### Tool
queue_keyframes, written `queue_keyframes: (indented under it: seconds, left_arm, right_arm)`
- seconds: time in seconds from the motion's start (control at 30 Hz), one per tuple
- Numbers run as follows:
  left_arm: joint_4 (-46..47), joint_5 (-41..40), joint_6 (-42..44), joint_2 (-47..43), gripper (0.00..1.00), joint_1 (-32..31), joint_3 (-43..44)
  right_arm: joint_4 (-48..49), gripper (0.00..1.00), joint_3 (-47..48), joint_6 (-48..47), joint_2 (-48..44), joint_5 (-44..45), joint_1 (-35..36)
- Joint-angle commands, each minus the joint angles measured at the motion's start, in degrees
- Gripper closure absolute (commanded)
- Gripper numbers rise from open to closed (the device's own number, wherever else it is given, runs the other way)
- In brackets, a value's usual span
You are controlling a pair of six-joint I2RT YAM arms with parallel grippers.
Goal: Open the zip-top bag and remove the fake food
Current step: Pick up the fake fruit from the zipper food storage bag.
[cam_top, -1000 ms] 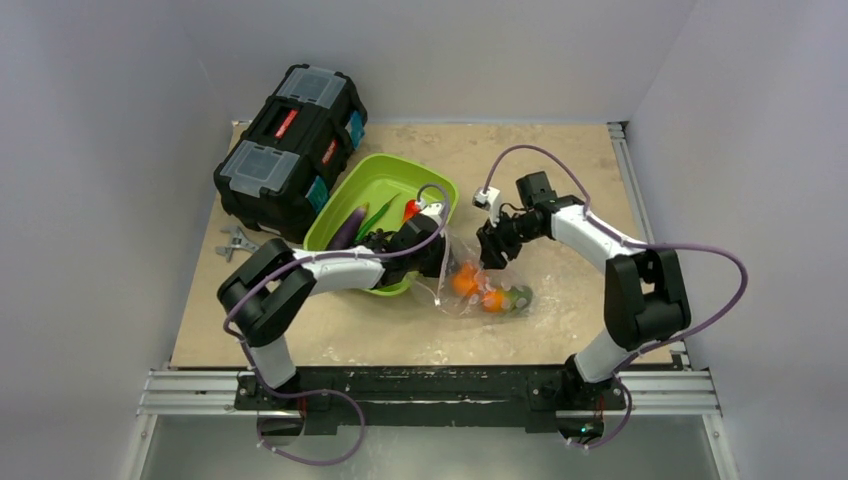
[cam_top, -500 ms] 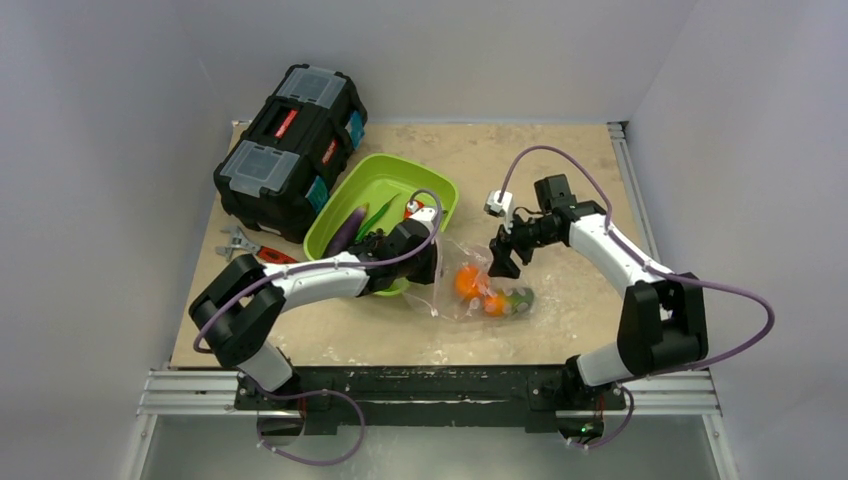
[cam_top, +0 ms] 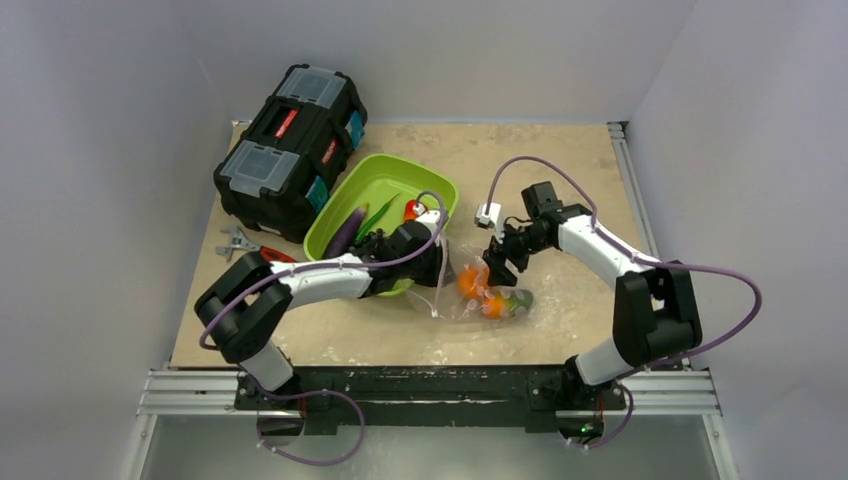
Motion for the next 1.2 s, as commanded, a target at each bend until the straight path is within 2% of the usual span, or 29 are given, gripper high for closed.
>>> queue_keyframes:
  seconds: [0.0,0.1,0.23,0.47,0.67,1.03,1.17]
  left_arm:
    - [5.52,4.9,-2.64,4.73,0.66,-0.2,1.14]
    - [7.29,6.13,-4.18,7.83,0.6,-0.14,2.51]
    - [9.59,7.19,-6.45,11.16,0.53,-0.15,3.35]
    - [16.91,6.69,-11.42,10.89,0.48,1.07,-0.45]
    - [21.71,5.03,-15.69,10.38,0.4,3.17,-3.74]
    - [11.52,-2.32,-19.5,14.65,0.41,3.14,1.9]
    - [7.33,-4.82,-19.82,15.52,0.43,2.95,4.45]
  right_arm:
    - [2.5,0.27,-1.28,-0.34,1.56,4.39,1.83]
    - [3.57,0.32,-1.17,0.7,3.48,7.26,3.4]
    - [3.67,0.46,-0.77,1.46,5.36,8.75,3.72]
    - [3.54,0.61,-0.55,1.63,6.78,9.77,3.72]
    - [3.43,0.62,-0.48,1.49,6.51,8.92,3.84]
    - [3.09,0.62,0.06,1.71,5.79,6.57,3.91]
    - [2.54,0.56,0.62,1.55,4.72,5.34,3.89]
